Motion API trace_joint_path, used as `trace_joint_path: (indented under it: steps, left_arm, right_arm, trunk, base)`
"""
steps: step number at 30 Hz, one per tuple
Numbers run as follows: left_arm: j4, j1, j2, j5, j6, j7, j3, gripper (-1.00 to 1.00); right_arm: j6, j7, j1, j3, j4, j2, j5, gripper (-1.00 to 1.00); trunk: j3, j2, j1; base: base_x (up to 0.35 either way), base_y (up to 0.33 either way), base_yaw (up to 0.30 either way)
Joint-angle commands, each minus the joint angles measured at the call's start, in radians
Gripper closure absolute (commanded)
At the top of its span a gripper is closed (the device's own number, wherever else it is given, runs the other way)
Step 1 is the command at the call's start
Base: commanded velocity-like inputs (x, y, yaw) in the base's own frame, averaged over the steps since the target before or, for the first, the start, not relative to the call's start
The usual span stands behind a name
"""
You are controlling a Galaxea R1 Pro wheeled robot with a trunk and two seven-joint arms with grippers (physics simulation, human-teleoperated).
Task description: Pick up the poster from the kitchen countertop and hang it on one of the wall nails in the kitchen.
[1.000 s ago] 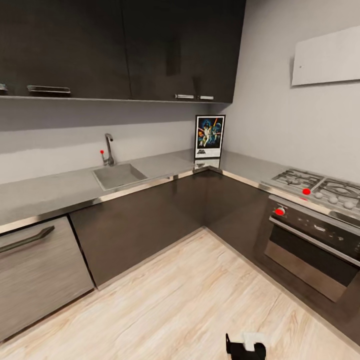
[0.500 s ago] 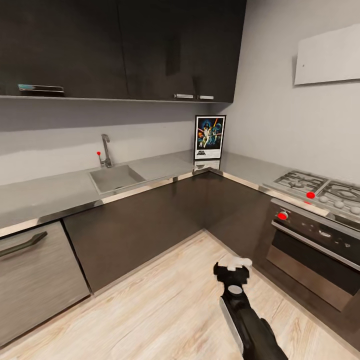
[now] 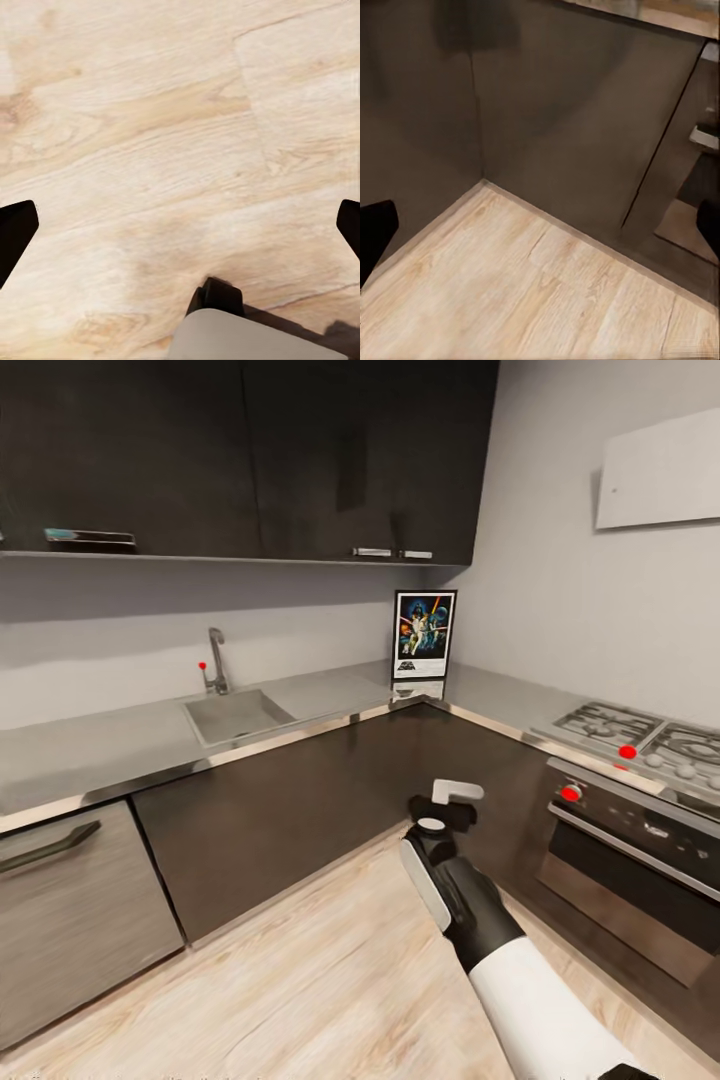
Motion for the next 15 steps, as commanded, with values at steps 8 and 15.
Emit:
trace_joint_path:
  steps: [8,15]
  left_arm:
    - [0.000,0.000,0.006,0.000,-0.002,-0.001,0.004,-1.00]
    - [0.000,0.000,0.007,0.000,-0.002,-0.001,0.005,-1.00]
  right_arm:
    - [0.006,-0.086,-0.016,0.044,-0.001,0.000,-0.049,-1.00]
    - [0.006,-0.093,-0.018,0.047,-0.002,0.000,-0.053,-1.00]
  trunk:
    - [-0.001,-0.001,0.000]
    - [-0.001,-0.001,0.000]
  base:
    - [0.000,0.000,0.246]
    - [0.000,0.000,0.282]
